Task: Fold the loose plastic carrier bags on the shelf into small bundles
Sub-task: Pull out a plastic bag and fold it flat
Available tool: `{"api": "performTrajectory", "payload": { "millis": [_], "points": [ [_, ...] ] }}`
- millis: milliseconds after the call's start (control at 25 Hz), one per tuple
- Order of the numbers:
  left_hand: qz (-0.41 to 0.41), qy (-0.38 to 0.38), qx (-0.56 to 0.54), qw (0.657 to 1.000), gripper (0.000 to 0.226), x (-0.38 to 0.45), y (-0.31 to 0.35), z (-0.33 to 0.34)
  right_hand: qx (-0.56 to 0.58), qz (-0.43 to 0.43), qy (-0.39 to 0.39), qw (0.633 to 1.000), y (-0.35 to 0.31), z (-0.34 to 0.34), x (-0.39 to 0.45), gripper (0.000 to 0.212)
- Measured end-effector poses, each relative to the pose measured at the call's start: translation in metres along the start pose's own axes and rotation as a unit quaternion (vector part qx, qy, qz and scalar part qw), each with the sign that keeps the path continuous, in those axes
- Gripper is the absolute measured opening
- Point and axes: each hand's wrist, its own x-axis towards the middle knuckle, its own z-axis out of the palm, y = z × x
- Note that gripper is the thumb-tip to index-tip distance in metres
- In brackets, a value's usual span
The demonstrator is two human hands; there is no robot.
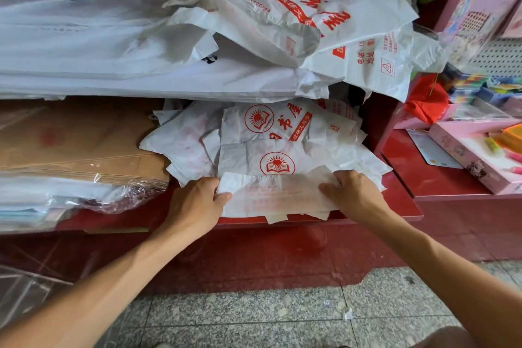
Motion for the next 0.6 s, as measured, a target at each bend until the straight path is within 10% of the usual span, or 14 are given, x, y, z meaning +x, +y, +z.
{"api": "performTrajectory", "payload": {
  "millis": [360,480,600],
  "points": [
    [0.003,0.035,0.095,0.995,0.032,0.004,0.004,-0.002,-0.016,-0.005,0.023,1.0,0.002,0.003,0.0,0.038],
    [0.132,0.105,0.173,0.97,0.045,0.001,0.016,0.002,-0.025,-0.012,0.025,0.999,0.003,0.005,0.001,0.038],
    [0.239,-0.038,0.096,0.966,0.058,-0.007,0.038,0.022,-0.034,0.008,0.014,0.999,0.001,0.004,0.0,0.035]
  ]
}}
